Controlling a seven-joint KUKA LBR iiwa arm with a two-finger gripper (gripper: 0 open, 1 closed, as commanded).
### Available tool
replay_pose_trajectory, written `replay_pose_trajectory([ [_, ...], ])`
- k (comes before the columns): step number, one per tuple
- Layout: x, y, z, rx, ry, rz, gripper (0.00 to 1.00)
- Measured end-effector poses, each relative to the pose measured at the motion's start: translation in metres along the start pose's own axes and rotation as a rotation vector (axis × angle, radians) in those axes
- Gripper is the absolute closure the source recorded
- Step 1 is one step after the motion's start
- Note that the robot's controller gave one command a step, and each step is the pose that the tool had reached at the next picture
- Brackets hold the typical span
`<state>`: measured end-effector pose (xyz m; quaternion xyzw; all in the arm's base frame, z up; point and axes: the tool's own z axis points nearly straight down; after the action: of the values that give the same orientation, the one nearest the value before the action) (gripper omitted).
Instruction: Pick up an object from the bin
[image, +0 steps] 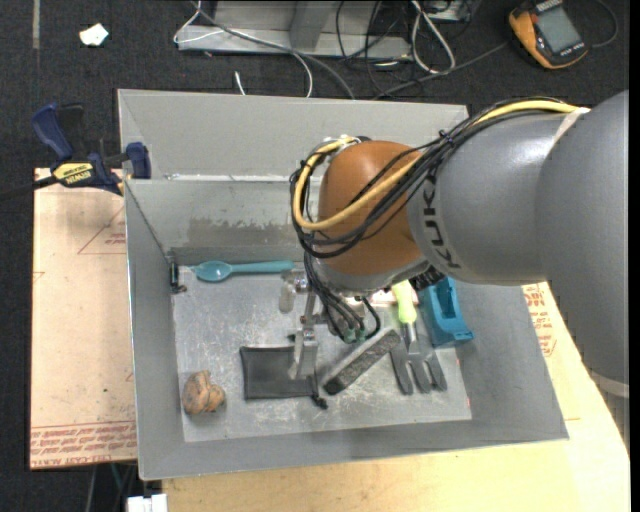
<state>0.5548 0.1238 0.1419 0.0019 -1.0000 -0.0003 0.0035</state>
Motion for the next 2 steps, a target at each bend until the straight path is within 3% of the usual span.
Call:
replay_pose_trajectory([
  [1, -0.002, -0.001, -0.005, -0.001, -0.007, 0.004, 0.00],
  [2, -0.017, -0.038, 0.050, -0.003, -0.008, 0.092, 0.00],
])
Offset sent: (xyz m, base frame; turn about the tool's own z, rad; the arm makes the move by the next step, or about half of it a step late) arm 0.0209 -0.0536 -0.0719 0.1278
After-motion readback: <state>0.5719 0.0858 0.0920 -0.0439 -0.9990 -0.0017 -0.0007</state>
